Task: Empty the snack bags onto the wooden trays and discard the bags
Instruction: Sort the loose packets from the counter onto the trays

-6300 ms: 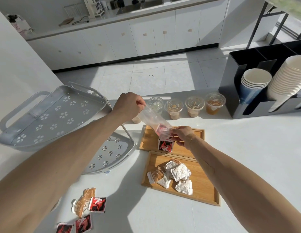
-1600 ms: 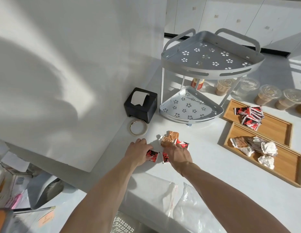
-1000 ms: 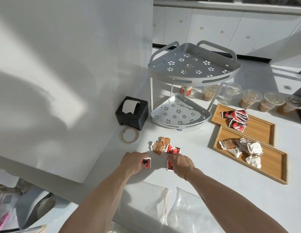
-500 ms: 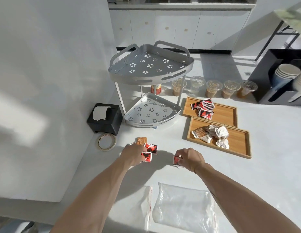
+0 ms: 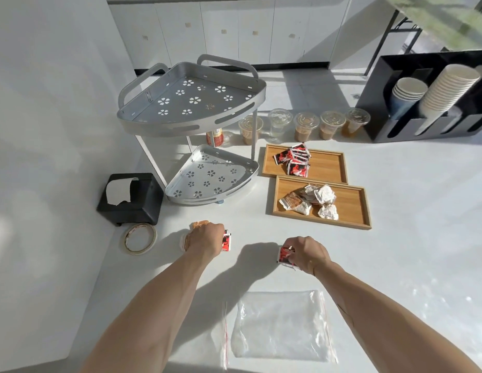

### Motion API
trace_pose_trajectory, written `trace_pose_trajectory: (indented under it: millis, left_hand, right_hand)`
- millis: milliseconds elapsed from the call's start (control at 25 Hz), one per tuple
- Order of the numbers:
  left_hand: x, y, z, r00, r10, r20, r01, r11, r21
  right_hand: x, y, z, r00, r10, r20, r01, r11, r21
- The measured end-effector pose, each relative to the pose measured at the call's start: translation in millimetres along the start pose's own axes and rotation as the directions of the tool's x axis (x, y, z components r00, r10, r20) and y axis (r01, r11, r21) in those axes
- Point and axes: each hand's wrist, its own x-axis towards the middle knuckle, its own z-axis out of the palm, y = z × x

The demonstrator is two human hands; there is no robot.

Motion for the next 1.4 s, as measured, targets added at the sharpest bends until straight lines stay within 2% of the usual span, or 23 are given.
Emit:
trace_pose_trajectory:
  millis: [120, 440, 560, 640, 840, 1080, 1400]
  left_hand:
    - [0.9, 6.2, -1.2, 1.000, 0.003, -0.020, 0.000, 0.993, 0.116]
    - [4.0, -1.4, 1.6, 0.996, 0.027, -0.082, -0.026, 1.000, 0.017]
    - [-0.5, 3.5, 1.1, 0.992, 0.061, -0.108, -0.047, 0.991, 0.128]
    - [-3.8, 11.2, -0.2, 0.993, 0.089, -0.073, -0.076, 0.983, 0.165]
    - [-6.3, 38.8, 5.1, 0.994, 0.087, 0.073, -0.088, 0.996, 0.010]
    - [3.3, 93.5, -3.3, 0.976, 0.162, 0.142, -0.160, 0.987, -0.031]
    - [42.7, 164.8, -47.0, 0.990, 0.137, 0.028, -0.132, 0.982, -0.135]
  right_hand:
    - [-1.3, 0.7, 7.1, 1.000, 0.014, -0.019, -0.015, 0.999, -0.041]
    - [-5.8, 1.4, 16.1, 0.995, 0.014, -0.104, -0.023, 0.996, -0.084]
    - [-8.1, 5.1, 15.0, 0.995, 0.023, -0.092, -0.028, 0.998, -0.060]
    - [-9.0, 10.1, 13.1, 0.996, 0.027, -0.080, -0.031, 0.998, -0.049]
    - [-12.8, 31.4, 0.7, 0.996, 0.020, -0.083, -0.027, 0.996, -0.087]
    - [-17.0, 76.2, -18.3, 0.994, 0.045, -0.096, -0.054, 0.995, -0.086]
    - [-1.5, 144.1, -66.5, 0.990, 0.060, -0.131, -0.063, 0.998, -0.023]
